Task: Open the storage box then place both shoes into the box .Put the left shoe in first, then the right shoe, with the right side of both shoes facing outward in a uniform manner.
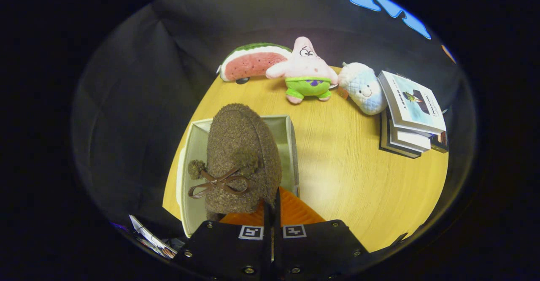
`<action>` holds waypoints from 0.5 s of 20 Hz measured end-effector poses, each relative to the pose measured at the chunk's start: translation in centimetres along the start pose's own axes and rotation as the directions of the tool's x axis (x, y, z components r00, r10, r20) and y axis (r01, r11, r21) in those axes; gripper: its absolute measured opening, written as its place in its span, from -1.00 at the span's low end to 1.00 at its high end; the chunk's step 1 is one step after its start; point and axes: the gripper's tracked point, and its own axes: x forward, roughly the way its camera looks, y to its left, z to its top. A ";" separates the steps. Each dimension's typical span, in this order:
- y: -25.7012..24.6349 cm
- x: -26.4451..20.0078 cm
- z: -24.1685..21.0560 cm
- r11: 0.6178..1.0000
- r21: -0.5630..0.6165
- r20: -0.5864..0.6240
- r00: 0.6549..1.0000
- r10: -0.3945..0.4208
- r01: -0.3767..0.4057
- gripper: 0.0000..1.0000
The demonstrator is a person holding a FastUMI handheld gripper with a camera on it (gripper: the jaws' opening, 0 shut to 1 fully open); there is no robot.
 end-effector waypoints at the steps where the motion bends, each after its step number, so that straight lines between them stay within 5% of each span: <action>1: -0.1 1.0 -0.3 1.000 -0.006 -0.009 1.000 -0.023 0.023 -0.95; 10: -0.5 6.6 -0.8 0.966 -0.095 -0.054 0.968 -0.246 0.241 -0.94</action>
